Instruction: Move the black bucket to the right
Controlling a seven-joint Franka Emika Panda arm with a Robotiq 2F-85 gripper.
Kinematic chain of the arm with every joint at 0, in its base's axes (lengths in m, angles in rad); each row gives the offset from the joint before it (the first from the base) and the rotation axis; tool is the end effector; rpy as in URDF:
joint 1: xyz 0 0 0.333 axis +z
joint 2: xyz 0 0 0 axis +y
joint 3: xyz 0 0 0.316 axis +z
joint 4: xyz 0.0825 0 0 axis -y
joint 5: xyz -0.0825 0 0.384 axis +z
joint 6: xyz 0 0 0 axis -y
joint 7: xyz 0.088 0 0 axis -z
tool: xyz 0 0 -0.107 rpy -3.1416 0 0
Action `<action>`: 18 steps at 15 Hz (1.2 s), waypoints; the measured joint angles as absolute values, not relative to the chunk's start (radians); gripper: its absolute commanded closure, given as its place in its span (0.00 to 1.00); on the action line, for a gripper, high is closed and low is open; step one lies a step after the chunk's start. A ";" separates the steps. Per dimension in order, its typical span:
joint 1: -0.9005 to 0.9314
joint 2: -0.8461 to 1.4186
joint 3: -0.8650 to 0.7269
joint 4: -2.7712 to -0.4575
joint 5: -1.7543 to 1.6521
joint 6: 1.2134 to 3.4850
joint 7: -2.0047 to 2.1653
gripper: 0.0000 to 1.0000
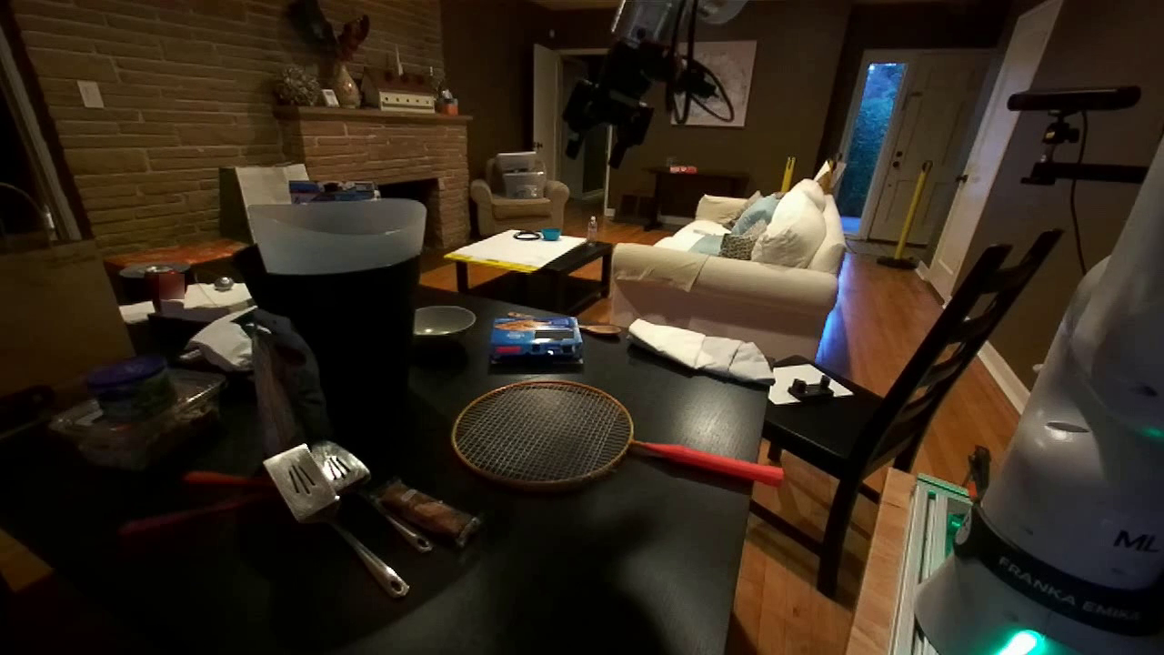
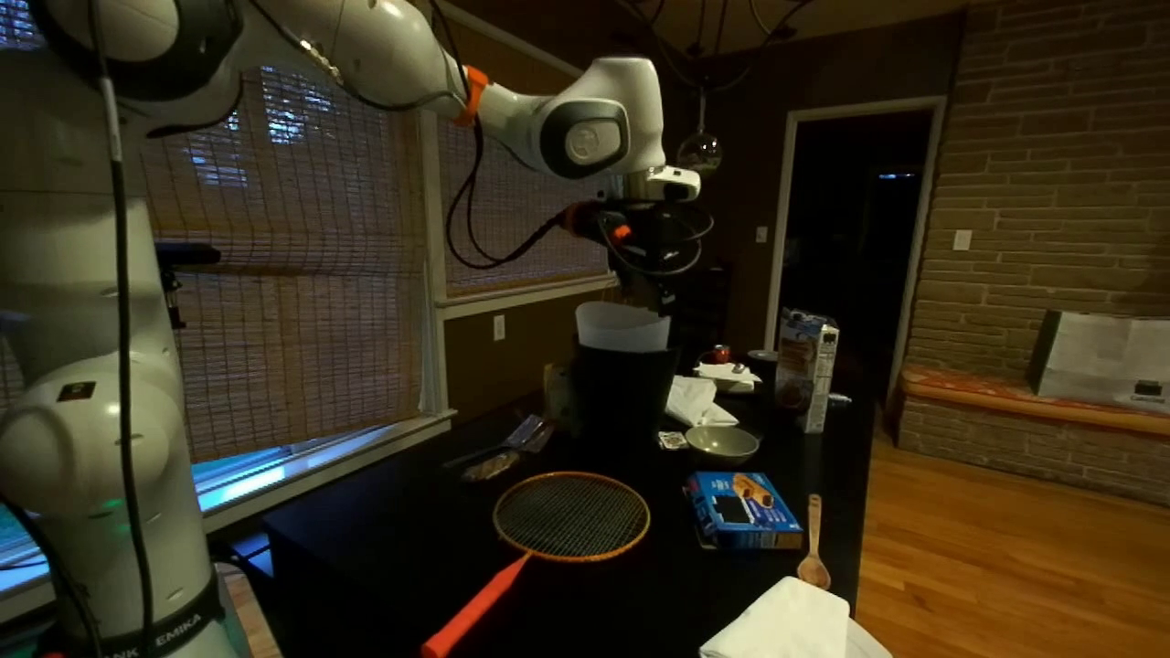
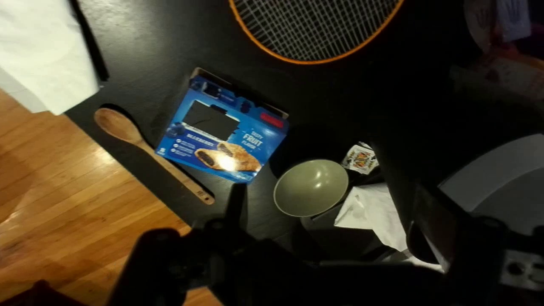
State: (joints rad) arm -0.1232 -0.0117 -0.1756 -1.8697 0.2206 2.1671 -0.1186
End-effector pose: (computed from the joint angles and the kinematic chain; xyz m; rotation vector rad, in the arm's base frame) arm 0.5635 -0.1651 0.5459 -2.9358 0.4082 -0.5136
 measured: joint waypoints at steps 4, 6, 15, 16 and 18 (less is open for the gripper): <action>-0.117 0.131 -0.131 -1.800 0.418 2.310 -0.123 0.00; -0.117 0.222 -0.097 -1.726 0.473 2.365 -0.125 0.00; -0.160 0.433 -0.013 -1.461 0.529 2.329 -0.165 0.00; -0.161 0.433 -0.012 -1.460 0.527 2.329 -0.165 0.00; -0.159 0.441 -0.006 -1.463 0.519 2.325 -0.152 0.00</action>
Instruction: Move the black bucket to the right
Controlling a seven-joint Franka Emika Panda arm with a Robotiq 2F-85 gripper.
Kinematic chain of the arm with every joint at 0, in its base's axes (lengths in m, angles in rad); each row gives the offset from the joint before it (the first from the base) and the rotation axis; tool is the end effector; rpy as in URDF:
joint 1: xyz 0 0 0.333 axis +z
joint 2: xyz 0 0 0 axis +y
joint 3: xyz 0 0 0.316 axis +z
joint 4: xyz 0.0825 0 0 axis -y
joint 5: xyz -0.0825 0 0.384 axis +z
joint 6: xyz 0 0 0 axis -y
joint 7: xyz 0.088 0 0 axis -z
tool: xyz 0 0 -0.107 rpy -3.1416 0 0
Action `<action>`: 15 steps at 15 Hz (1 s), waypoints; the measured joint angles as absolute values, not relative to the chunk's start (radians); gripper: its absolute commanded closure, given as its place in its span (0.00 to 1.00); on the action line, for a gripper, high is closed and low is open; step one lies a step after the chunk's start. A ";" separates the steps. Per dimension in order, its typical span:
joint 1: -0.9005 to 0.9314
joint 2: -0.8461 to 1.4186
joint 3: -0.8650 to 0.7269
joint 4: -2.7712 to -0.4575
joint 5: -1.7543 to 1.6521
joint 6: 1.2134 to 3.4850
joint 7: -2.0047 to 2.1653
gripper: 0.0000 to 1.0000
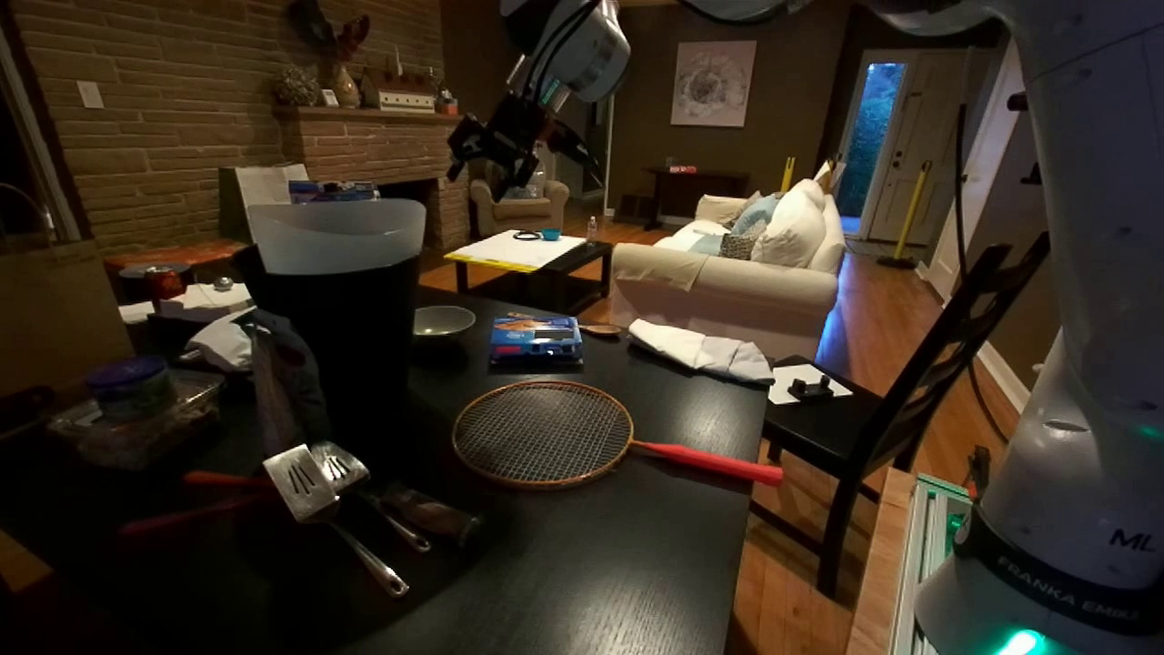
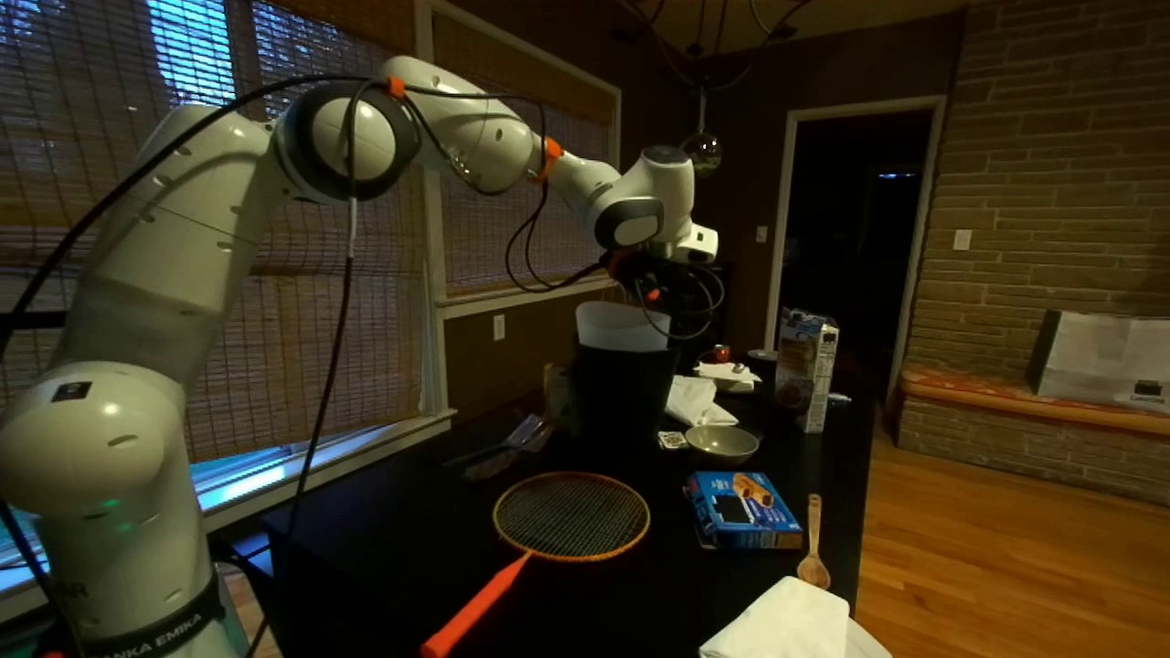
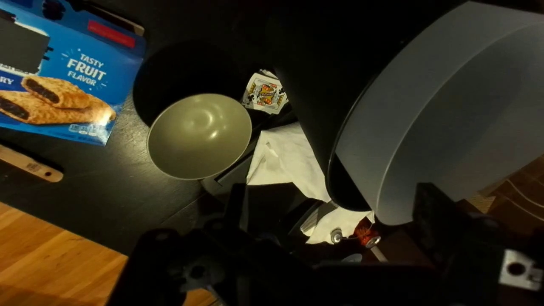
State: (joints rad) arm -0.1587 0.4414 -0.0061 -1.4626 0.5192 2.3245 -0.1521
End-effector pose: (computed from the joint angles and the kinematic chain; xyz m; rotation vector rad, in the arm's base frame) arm 0.7160 -0.1093 0.4763 -2.6637 0.3897 -0.6592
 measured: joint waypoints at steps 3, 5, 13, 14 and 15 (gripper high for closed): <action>-0.154 0.484 0.027 -1.461 0.519 2.296 -0.144 0.00; -0.142 0.518 0.041 -1.456 0.513 2.296 -0.139 0.00; -0.127 0.618 0.038 -1.364 0.488 2.329 -0.041 0.00; -0.124 0.640 0.040 -1.337 0.483 2.336 -0.026 0.00; -0.118 0.664 0.040 -1.306 0.475 2.339 -0.011 0.00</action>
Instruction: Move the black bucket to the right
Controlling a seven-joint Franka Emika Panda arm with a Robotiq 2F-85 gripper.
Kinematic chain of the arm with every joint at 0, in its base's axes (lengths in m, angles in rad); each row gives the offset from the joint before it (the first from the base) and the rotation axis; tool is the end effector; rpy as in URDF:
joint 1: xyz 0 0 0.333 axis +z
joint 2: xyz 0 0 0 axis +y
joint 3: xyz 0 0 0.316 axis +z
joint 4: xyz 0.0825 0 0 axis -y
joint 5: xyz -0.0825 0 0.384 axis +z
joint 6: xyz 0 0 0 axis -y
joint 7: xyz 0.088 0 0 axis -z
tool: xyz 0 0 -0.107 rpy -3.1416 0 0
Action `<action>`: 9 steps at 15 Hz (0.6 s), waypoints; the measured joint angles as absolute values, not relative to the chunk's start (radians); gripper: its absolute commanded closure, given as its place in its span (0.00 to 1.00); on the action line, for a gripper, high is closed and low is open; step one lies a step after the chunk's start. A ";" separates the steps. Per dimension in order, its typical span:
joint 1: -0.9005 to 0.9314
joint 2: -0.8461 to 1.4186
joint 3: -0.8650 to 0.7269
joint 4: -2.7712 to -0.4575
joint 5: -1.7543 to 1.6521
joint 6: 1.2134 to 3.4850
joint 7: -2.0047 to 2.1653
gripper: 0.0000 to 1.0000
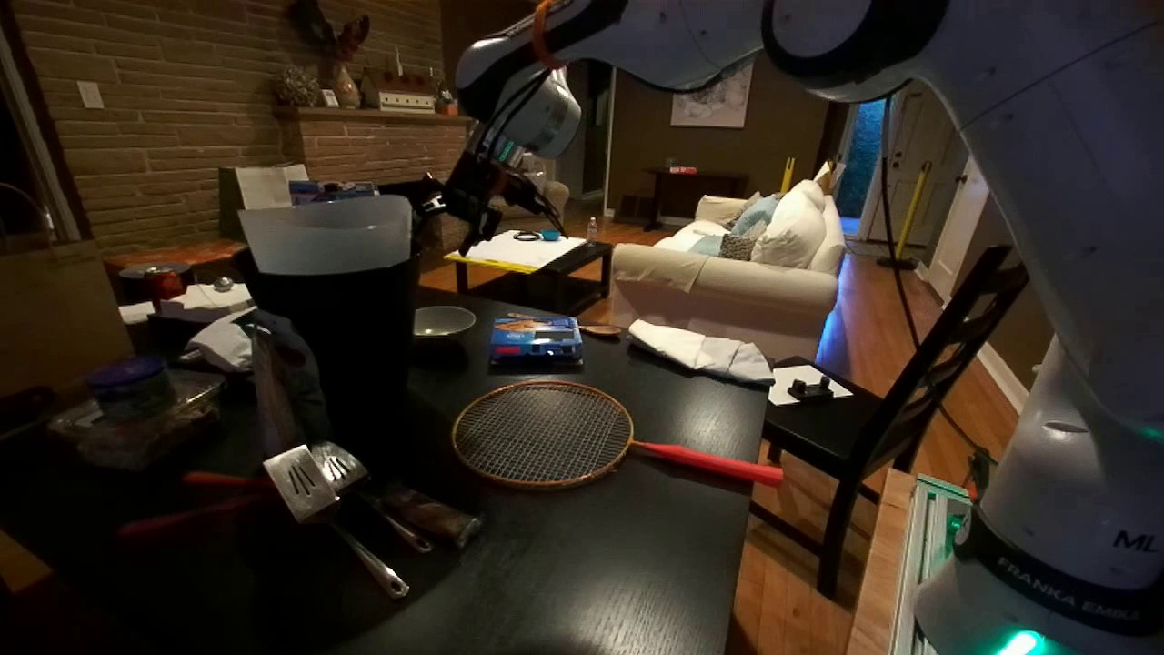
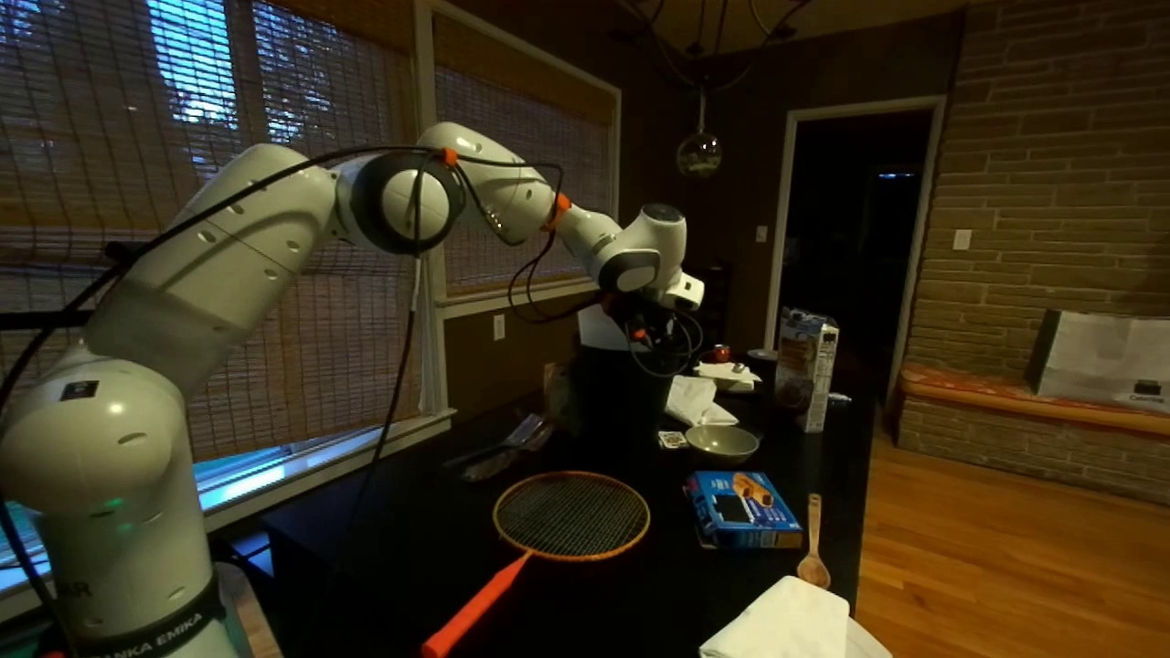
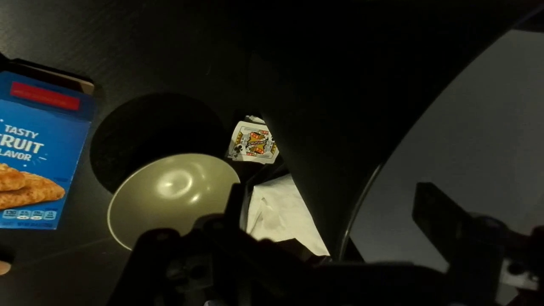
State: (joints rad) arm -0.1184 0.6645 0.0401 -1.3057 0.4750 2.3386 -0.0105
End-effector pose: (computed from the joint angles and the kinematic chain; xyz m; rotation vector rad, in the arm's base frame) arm 0.7646 -0.0607 0.3915 -2.6488 0.4700 -0.5215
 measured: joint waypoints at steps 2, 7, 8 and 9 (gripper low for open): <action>-0.105 0.717 0.041 -1.236 0.453 2.341 0.020 0.00; -0.084 0.839 0.042 -1.065 0.377 2.252 0.098 0.50; -0.083 0.858 0.042 -1.036 0.367 2.215 0.105 0.56; -0.083 0.875 0.042 -1.010 0.359 2.178 0.110 0.64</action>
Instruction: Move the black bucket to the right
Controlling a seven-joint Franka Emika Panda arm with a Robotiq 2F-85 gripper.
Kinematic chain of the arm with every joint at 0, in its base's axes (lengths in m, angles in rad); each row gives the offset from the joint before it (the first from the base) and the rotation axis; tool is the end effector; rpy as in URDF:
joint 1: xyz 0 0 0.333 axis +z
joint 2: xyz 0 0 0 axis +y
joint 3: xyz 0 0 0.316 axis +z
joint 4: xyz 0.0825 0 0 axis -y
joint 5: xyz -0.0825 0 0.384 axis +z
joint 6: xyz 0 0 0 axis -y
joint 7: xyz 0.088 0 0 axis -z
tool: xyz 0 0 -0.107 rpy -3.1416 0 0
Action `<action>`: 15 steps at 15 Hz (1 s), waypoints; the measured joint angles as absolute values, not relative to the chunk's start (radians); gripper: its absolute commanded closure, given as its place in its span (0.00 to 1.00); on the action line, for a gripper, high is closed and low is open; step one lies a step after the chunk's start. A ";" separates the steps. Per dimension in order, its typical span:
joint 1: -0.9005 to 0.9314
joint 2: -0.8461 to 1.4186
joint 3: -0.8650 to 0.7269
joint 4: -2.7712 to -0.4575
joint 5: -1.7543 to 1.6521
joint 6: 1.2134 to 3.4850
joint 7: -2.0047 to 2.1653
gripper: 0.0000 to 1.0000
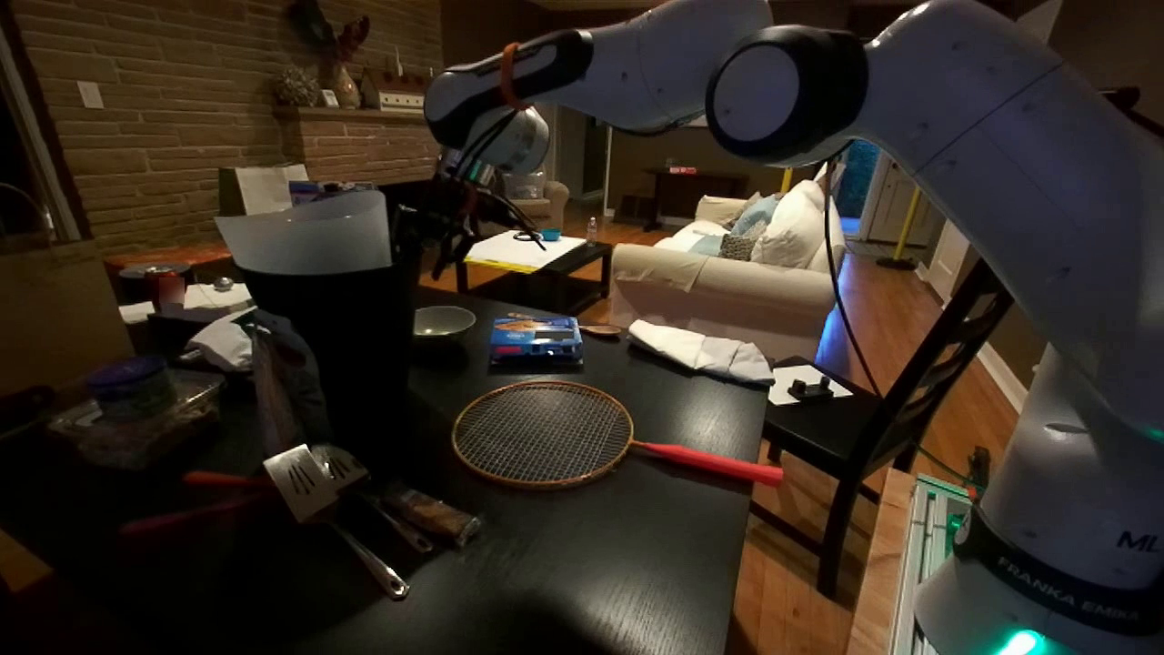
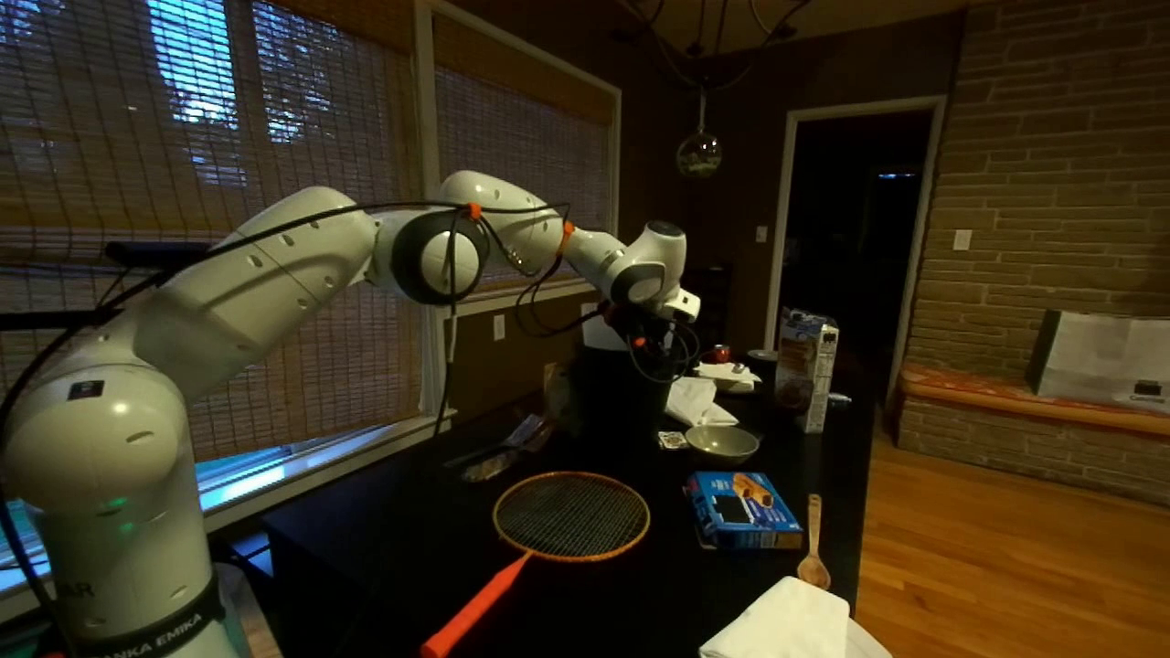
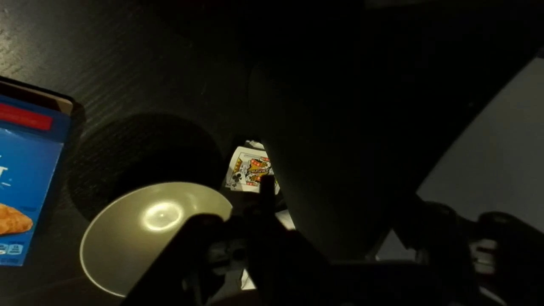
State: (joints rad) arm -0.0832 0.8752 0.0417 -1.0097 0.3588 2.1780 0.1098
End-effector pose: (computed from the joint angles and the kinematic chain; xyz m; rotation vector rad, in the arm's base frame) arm 0.8015 -0.0329 0.3580 -2.7156 0.4577 -0.3898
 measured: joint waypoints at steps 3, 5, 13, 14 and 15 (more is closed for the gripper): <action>-0.084 0.913 0.042 -0.940 0.341 2.085 0.112 0.84; -0.082 0.927 0.042 -0.898 0.330 2.035 0.112 0.98; -0.080 0.947 0.041 -0.800 0.299 1.963 0.060 0.98; -0.080 0.945 0.041 -0.793 0.299 1.960 0.038 0.98; -0.080 0.940 0.039 -0.788 0.299 1.960 0.021 0.98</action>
State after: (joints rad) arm -0.0800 0.9395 0.0390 -0.7879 0.2986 1.9603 0.0208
